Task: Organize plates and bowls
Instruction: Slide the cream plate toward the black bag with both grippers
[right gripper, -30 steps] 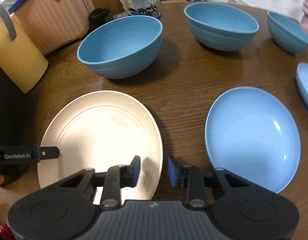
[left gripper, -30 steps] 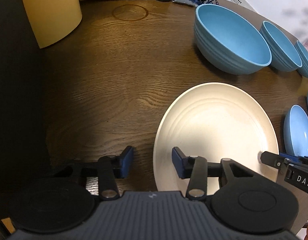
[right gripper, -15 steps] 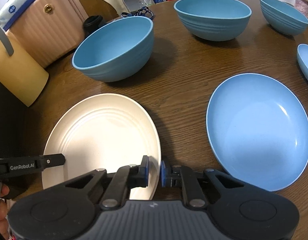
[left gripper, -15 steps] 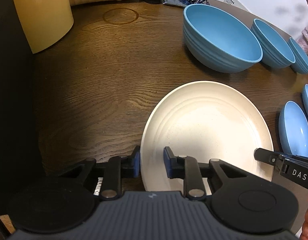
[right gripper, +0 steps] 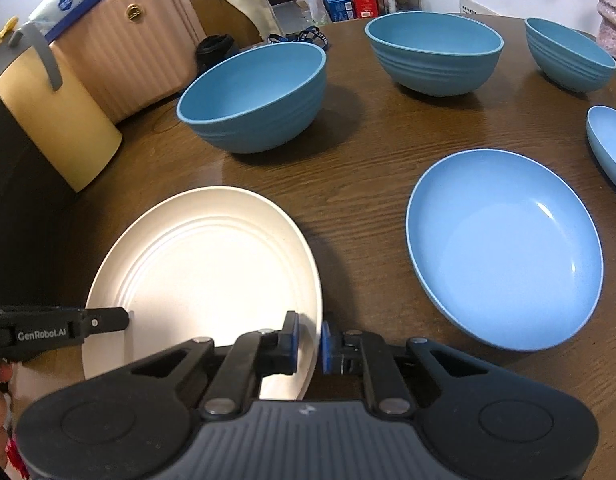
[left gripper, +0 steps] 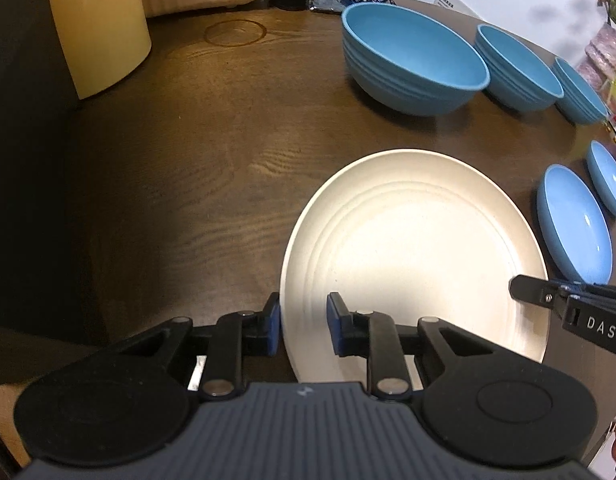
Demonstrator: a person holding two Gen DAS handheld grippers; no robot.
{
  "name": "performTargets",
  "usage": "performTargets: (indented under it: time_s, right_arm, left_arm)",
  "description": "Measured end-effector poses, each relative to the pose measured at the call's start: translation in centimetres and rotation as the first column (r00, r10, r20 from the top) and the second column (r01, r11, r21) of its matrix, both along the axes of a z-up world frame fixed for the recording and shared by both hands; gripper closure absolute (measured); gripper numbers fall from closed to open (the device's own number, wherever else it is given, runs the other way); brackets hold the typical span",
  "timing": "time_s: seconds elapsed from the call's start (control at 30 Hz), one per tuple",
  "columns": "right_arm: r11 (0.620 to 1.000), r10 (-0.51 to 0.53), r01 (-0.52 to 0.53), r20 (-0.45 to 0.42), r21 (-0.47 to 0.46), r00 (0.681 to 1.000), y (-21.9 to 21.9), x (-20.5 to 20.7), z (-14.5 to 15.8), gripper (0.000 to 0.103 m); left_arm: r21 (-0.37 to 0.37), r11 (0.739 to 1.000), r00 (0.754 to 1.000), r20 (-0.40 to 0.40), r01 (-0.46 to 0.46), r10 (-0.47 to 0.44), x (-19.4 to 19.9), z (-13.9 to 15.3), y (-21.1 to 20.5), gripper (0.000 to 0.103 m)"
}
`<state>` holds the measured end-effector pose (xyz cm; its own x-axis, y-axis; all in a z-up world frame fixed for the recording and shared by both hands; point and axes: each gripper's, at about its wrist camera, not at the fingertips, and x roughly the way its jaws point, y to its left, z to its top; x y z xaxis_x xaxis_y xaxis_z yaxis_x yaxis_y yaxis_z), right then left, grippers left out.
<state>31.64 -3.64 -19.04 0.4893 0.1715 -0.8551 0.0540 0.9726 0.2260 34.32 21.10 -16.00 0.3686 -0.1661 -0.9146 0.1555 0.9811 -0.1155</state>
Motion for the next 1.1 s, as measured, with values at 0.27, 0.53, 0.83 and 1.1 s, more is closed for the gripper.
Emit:
performTargets:
  time_s: [0.27,0.53,0.83,1.1]
  right_arm:
    - [1.000,0.005,-0.005,-0.024,-0.004,1.000,-0.3,-1.3,-0.8,0.092]
    - [1.000,0.005,-0.005,-0.026,-0.005,1.000,-0.3,-1.6,-0.9,0.091]
    - [1.000,0.016,-0.017,-0.043,-0.016,0.999,-0.1,-1.4,-1.0,0.087]
    - [1.000,0.015,-0.015,-0.031,-0.017,0.999,-0.2,-1.8,0.0,0.054]
  left_arm:
    - [0.027,0.999,1.000,-0.010,0.020,-0.020,-1.4,-0.4,-0.6,0.079]
    - [0.044,0.999,1.000,-0.006,0.027,-0.027,-1.8,-0.5,-0.8,0.079]
    - [0.057,0.998,1.000,-0.002,0.025,-0.025,-1.9,-0.4,-0.9,0.077]
    - [0.099,0.995,0.998,0.057,0.011,-0.016,-2.8,0.6,-0.8,0.042]
